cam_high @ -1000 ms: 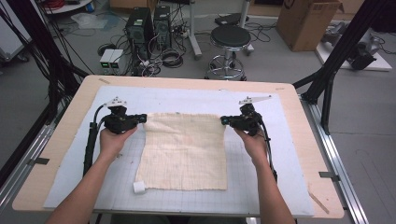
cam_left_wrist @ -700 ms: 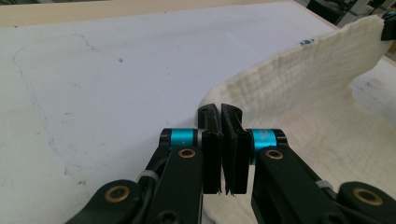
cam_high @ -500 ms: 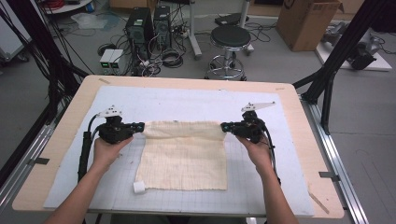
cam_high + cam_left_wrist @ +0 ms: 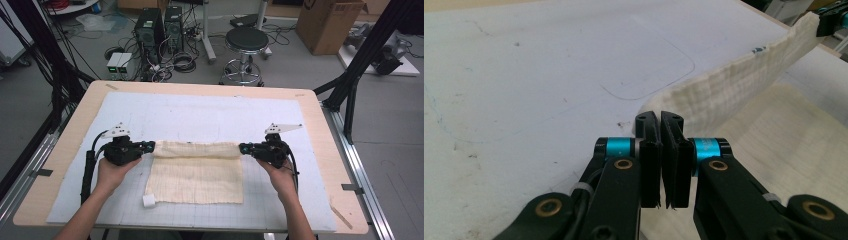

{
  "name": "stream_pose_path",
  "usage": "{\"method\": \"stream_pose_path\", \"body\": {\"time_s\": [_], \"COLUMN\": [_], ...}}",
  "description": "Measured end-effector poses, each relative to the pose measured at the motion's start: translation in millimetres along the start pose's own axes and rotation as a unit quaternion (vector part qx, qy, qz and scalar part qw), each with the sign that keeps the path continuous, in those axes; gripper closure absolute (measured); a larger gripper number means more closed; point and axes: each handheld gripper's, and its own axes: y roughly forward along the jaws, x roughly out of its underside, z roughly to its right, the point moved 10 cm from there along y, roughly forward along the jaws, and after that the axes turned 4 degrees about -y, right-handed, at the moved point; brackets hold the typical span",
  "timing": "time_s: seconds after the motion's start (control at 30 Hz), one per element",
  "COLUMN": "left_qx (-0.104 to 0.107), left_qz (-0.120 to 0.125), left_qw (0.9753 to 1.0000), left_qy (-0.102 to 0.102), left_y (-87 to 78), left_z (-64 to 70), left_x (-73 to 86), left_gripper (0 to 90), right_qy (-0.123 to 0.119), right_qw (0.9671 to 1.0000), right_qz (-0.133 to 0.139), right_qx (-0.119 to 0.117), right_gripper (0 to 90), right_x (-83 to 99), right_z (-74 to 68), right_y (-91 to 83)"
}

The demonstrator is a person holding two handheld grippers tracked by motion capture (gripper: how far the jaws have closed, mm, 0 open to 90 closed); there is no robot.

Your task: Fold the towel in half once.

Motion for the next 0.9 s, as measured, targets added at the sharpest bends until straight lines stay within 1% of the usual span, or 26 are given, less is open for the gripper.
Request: {"method": "stream_pose_path", "body": {"time_s": [0.17,0.23,0.3,0.4,0.47,0.5,0.6,0.73,0.8,0.83,0.87,0.9], "left_qx": [-0.001,0.002,0.002,0.004,0.009,0.009,0.013,0.017,0.023,0.025,0.026,0.026], "left_qz": [-0.004,-0.002,-0.003,-0.003,0.001,0.001,0.0,-0.004,-0.005,-0.008,-0.008,-0.009], "left_qw": [0.9998,0.9999,0.9999,0.9999,0.9999,0.9999,0.9999,0.9998,0.9997,0.9996,0.9995,0.9994], "left_qy": [0.019,0.017,0.015,0.01,0.007,0.007,0.01,0.01,0.01,0.014,0.018,0.022], "left_y": [-5.4,-7.6,-9.9,-13.1,-15.7,-16.7,-19.6,-23.1,-24.4,-24.9,-25.6,-26.2], "left_z": [9.1,10.9,10.8,12.5,14.3,15.1,17.7,20.8,24.3,26.3,28.2,29.9], "left_x": [3.2,5.7,11.8,20.6,24.8,26.4,33.3,42.2,45.8,47.2,48.1,49.3], "left_gripper": [86.2,86.2,86.0,86.0,86.0,86.0,86.0,86.0,86.0,86.0,86.0,86.0], "right_qy": [-0.003,-0.005,-0.007,-0.015,-0.024,-0.025,-0.028,-0.024,-0.02,-0.02,-0.022,-0.018], "right_qw": [1.0,1.0,0.9999,0.9998,0.9995,0.9994,0.9993,0.9993,0.9993,0.9992,0.9992,0.9992], "right_qz": [0.0,0.0,0.0,-0.008,-0.017,-0.026,-0.025,-0.027,-0.026,-0.03,-0.029,-0.03], "right_qx": [-0.006,-0.006,-0.01,-0.012,-0.006,-0.004,-0.007,-0.013,-0.015,-0.015,-0.014,-0.017], "right_gripper": [86.0,86.0,86.0,85.9,85.8,85.8,85.8,85.8,85.8,85.8,85.8,85.8], "right_x": [8.0,11.2,14.1,19.5,24.3,28.0,33.5,42.1,45.4,48.2,49.6,51.4], "right_z": [-7.6,-10.1,-13.5,-18.3,-20.1,-21.4,-25.0,-29.9,-30.8,-31.3,-31.4,-32.7], "right_y": [-3.5,-4.0,-4.6,-4.1,-3.4,-3.4,-2.2,-3.0,-3.1,-2.7,-2.3,-2.5]}}
